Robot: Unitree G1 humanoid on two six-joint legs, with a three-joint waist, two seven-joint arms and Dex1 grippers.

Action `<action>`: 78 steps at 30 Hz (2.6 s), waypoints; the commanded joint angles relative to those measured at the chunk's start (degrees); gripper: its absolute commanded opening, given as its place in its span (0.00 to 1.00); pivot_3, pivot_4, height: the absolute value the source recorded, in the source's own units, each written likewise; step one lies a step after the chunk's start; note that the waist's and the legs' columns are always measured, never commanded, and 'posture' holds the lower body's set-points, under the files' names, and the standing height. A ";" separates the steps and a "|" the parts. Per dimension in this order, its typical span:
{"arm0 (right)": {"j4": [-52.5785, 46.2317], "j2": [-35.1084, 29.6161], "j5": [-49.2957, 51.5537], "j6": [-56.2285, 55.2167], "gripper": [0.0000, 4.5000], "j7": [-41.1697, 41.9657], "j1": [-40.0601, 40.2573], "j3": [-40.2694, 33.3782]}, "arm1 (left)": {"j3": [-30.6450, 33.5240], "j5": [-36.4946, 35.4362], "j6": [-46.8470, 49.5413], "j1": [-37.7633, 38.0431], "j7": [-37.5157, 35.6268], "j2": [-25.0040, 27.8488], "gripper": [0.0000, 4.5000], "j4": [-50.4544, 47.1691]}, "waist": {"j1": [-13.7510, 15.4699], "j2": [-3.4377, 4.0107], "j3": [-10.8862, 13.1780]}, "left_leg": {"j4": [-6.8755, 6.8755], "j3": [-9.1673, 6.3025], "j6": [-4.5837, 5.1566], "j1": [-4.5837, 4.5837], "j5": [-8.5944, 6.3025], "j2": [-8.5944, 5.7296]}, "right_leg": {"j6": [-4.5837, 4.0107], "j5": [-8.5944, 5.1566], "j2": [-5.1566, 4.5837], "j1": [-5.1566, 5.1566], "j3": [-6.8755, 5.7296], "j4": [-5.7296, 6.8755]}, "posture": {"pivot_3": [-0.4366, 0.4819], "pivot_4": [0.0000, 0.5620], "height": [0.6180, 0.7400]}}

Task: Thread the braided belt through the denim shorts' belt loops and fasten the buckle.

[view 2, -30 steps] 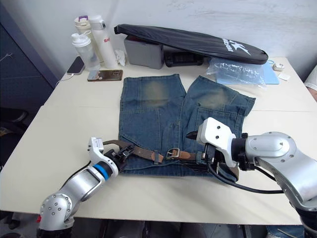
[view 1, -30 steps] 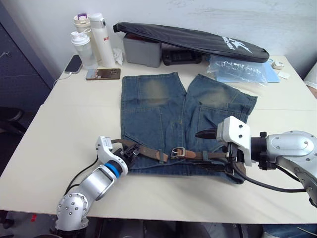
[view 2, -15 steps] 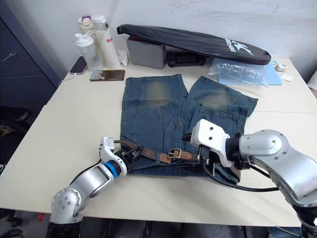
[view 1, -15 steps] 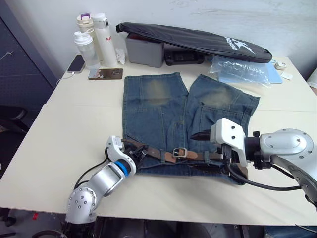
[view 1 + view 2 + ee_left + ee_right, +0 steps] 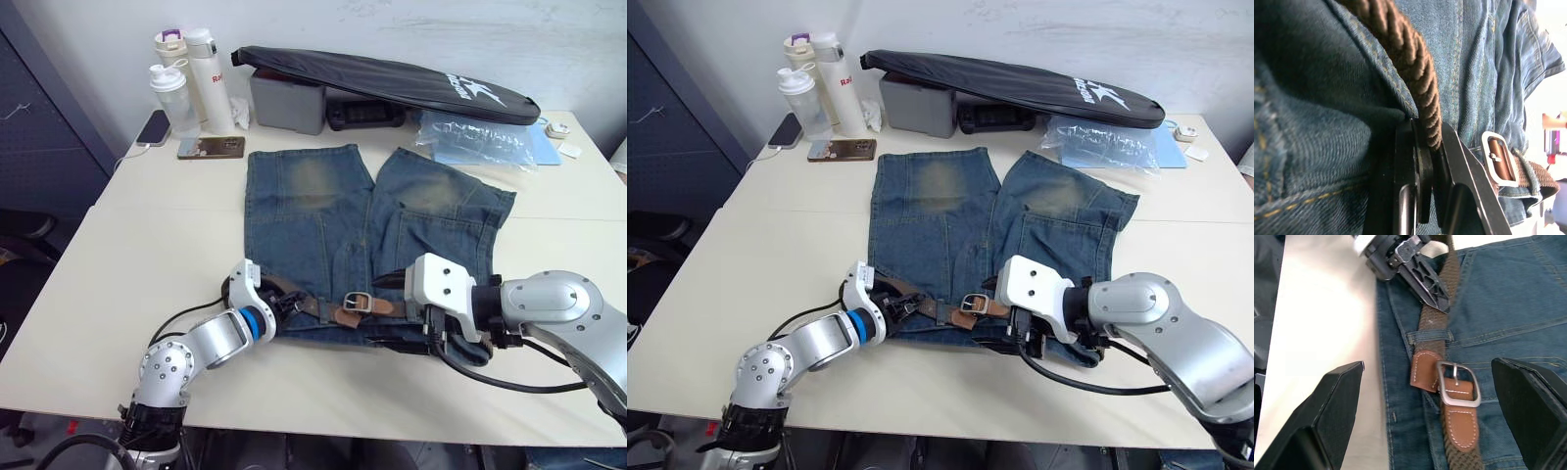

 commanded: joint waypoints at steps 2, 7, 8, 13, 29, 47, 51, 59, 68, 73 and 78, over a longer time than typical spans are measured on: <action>-2.89 -0.54 -2.30 -1.94 0.98 -0.99 1.61 -0.26 | -1.54 -0.47 3.74 -1.51 -1.80 0.29 0.00 1.78 | 0.19 -0.01 0.00 | 0.01 -0.06 0.01 -0.01 0.01 -0.03 | 0.04 0.02 -0.02 0.01 -0.01 0.00 | 0.48 0.27 1.00; -3.57 -0.41 -5.19 -3.54 0.98 -1.19 3.65 1.30 | -1.54 -1.99 7.23 -3.65 -3.47 1.86 0.00 2.85 | 0.17 -0.01 0.01 | -0.02 -0.08 0.01 -0.03 0.01 -0.09 | 0.08 0.04 -0.07 0.00 -0.01 0.00 | 0.48 0.27 1.00; -3.58 -0.23 -5.58 -3.70 0.98 -1.22 3.83 1.48 | -1.45 -1.98 7.70 -4.01 -3.59 2.13 0.00 3.00 | 0.16 -0.01 0.01 | -0.02 -0.08 0.01 -0.03 0.01 -0.09 | 0.09 0.04 -0.06 0.00 -0.02 0.00 | 0.48 0.27 1.00; -3.23 0.46 -8.35 -5.38 0.98 -2.06 4.87 3.23 | -0.62 -4.82 9.59 -5.05 -3.19 4.18 0.00 3.06 | 0.04 -0.02 0.01 | -0.03 -0.07 0.00 -0.02 0.01 -0.09 | 0.14 0.05 -0.05 -0.01 -0.03 0.00 | 0.48 0.27 1.00; -2.10 0.82 -15.42 -11.80 0.99 -2.40 6.50 5.51 | 0.67 -20.78 16.63 -6.25 -9.16 18.82 0.98 0.11 | -0.15 -0.03 0.02 | -0.08 -0.05 -0.14 0.03 0.01 -0.09 | 0.29 0.05 0.08 -0.03 -0.01 0.01 | 0.48 0.27 1.00; 4.90 5.38 -32.89 -25.98 0.50 -2.66 2.51 16.96 | 8.00 11.15 24.65 -15.92 -76.32 54.48 1.00 -8.30 | -1.74 -0.10 0.17 | -0.90 0.22 -0.15 0.09 0.19 -0.10 | -0.40 -0.31 -0.18 -0.41 -0.02 -0.13 | 0.48 0.27 1.00; 6.42 7.24 -37.82 -31.38 0.28 -4.53 4.08 17.88 | 3.23 22.06 19.60 -18.60 -87.79 58.08 1.00 -7.29 | -1.44 -0.08 0.14 | -0.97 0.24 -0.28 0.06 0.14 -0.09 | -0.34 -0.28 -0.10 -0.67 -0.02 0.08 | 0.48 0.27 1.00; 7.05 8.56 -41.20 -37.29 0.28 -3.81 8.11 17.21 | -3.58 34.48 16.07 -23.52 -96.71 56.43 1.00 -4.38 | -1.54 -0.22 0.18 | -0.92 0.26 -0.21 0.02 0.19 0.03 | -0.36 -0.29 -0.04 -0.65 0.03 0.17 | 0.48 0.27 1.00; 7.18 10.42 -43.71 -37.82 0.28 -4.21 9.79 16.45 | -5.13 40.08 16.35 -25.11 -101.29 54.97 1.00 -4.13 | -1.60 -0.23 0.18 | -0.89 0.23 -0.16 0.02 0.20 0.06 | -0.32 -0.27 -0.03 -0.80 0.06 0.53 | 0.48 0.27 1.00; 8.32 11.74 -45.57 -37.33 0.28 -4.64 9.68 16.55 | -5.37 41.24 17.21 -26.03 -102.92 54.60 1.00 -4.52 | -1.60 -0.24 0.16 | -0.87 0.24 -0.15 0.01 0.21 0.04 | -0.30 -0.26 -0.04 -0.85 0.09 0.67 | 0.48 0.27 1.00; 9.53 12.55 -47.71 -37.39 0.22 -4.78 9.50 16.59 | -5.14 41.46 17.99 -26.24 -103.85 54.16 1.00 -5.30 | -1.60 -0.24 0.16 | -0.83 0.25 -0.14 0.01 0.21 0.04 | -0.29 -0.26 -0.01 -0.90 0.11 0.80 | 0.48 0.27 1.00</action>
